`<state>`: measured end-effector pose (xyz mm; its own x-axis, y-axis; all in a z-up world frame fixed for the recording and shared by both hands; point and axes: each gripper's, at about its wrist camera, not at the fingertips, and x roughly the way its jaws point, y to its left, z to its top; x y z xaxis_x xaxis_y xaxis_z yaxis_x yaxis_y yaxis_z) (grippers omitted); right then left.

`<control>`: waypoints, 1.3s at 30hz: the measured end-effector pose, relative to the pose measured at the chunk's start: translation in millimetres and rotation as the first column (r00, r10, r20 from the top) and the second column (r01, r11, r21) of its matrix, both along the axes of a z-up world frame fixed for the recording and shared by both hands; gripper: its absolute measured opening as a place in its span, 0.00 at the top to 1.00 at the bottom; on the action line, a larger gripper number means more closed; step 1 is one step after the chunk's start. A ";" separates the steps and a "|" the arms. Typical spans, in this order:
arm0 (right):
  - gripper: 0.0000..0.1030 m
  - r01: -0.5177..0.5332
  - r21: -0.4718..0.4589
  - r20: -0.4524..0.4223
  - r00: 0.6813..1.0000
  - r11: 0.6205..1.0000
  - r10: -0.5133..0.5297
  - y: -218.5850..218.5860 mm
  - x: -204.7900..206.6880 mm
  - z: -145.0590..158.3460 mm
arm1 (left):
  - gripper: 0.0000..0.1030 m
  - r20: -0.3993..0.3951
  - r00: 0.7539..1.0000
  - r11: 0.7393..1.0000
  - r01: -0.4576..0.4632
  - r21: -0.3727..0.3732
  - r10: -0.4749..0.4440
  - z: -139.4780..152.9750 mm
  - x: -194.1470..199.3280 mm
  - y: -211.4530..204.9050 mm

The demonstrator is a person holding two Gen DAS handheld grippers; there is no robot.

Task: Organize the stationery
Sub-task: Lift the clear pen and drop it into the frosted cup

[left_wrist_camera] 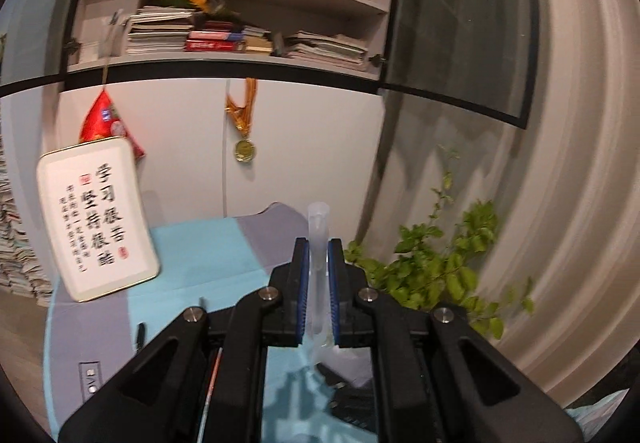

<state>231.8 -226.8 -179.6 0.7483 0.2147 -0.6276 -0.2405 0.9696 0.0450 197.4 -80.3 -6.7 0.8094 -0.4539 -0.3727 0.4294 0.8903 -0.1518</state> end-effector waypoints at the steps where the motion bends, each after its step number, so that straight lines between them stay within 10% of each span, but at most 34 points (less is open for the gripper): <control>1: 0.32 0.000 0.000 0.000 1.000 1.000 0.000 0.0 0.1 -0.1 | 0.93 0.000 1.000 1.000 0.010 -0.002 -0.010 0.6 -0.3 -2.8; 39: 0.32 -0.003 0.007 -0.001 1.000 1.000 0.003 0.1 0.8 0.3 | 0.93 -0.048 0.995 0.996 0.085 -0.004 -0.085 -14.5 20.9 -32.7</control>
